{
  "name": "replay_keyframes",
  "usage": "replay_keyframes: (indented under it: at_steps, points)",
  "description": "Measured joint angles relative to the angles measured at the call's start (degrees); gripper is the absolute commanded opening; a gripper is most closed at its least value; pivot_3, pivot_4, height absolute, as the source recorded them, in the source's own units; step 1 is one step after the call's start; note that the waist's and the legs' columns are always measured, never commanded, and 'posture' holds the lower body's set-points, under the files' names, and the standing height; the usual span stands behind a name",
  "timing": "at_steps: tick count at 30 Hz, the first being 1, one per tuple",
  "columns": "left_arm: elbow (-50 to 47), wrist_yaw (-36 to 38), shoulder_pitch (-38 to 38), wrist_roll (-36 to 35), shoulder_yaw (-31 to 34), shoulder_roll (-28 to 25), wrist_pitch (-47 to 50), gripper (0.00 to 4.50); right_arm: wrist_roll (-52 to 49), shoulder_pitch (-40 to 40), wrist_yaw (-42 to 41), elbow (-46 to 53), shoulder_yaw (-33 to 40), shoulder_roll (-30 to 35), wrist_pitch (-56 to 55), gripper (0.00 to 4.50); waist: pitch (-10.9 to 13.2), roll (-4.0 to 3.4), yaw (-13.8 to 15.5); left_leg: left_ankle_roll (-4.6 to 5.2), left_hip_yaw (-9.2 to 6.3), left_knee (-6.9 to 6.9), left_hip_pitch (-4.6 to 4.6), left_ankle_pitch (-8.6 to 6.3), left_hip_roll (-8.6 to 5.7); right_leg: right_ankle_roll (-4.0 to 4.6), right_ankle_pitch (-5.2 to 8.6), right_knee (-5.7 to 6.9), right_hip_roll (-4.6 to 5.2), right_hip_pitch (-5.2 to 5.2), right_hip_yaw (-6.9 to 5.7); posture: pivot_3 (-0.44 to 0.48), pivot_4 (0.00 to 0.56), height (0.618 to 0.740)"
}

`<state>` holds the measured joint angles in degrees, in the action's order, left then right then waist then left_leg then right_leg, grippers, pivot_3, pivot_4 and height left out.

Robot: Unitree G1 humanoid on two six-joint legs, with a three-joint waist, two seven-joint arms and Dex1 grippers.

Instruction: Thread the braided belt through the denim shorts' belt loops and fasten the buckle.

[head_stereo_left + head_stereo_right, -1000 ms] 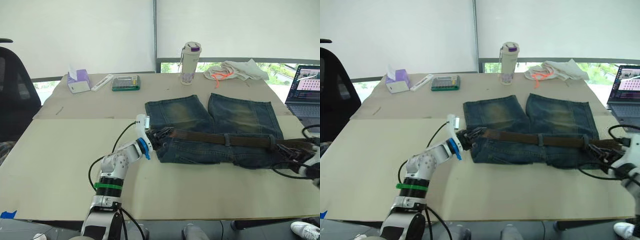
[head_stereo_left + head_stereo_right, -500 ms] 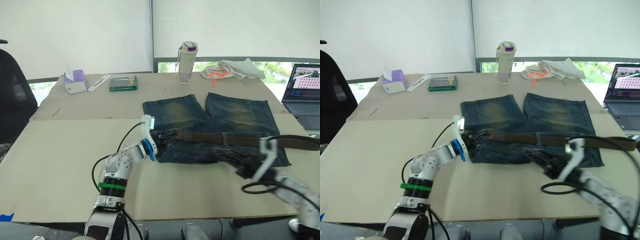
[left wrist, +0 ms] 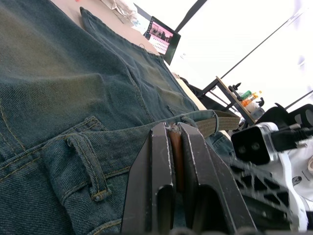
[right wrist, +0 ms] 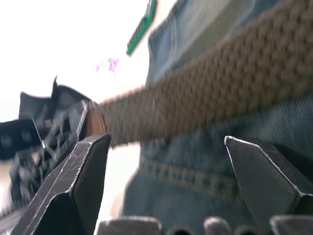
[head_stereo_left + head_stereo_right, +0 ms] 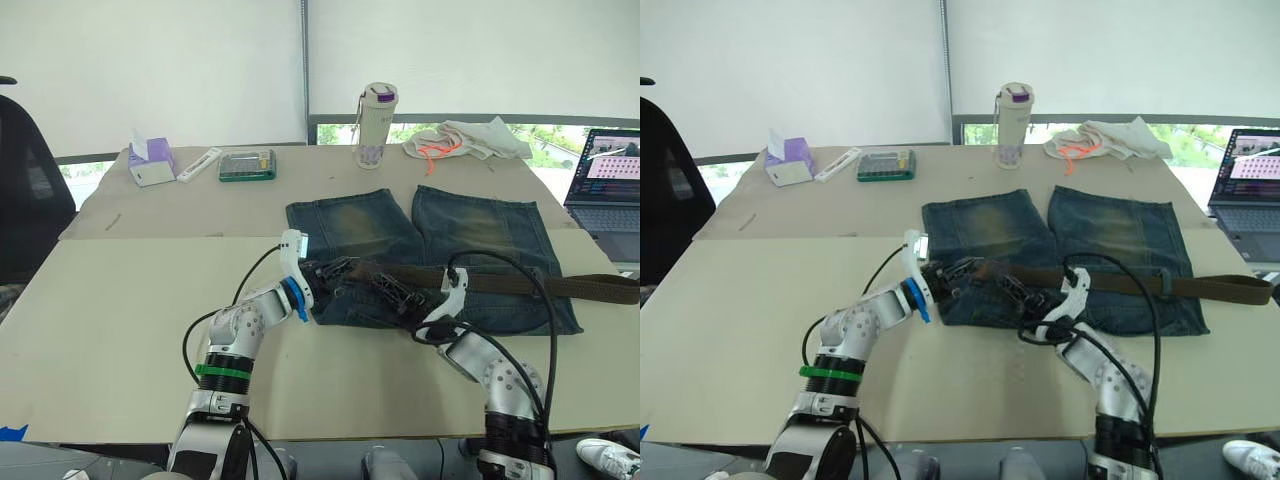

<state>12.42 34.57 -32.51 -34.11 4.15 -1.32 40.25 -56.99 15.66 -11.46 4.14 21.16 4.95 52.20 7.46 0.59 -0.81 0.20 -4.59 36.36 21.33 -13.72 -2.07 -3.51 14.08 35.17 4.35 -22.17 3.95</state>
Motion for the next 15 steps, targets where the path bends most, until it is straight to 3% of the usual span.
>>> replay_keyframes:
  at_steps: [12,15]
  points:
    - [-0.01,-0.17,0.00,0.01,0.28,0.12,-0.21,0.00,-0.47,0.75,-0.90,0.04,-0.31,-1.20,-2.96,0.18,-0.01,-0.01,-0.18,0.00,0.01,-0.01,-0.01,0.00,0.01,0.00,0.00,0.01,-0.02,-0.01,-0.01,0.000,0.150,0.740]
    - [-0.01,-0.22,0.01,0.06,0.34,0.06,-0.22,0.00,-0.56,0.57,-1.65,0.44,-0.50,-0.72,-2.96,0.02,-0.01,-0.01,-0.20,0.00,0.02,-0.01,-0.01,0.00,0.01,0.00,0.00,0.01,-0.02,-0.01,-0.01,0.000,0.150,0.740]
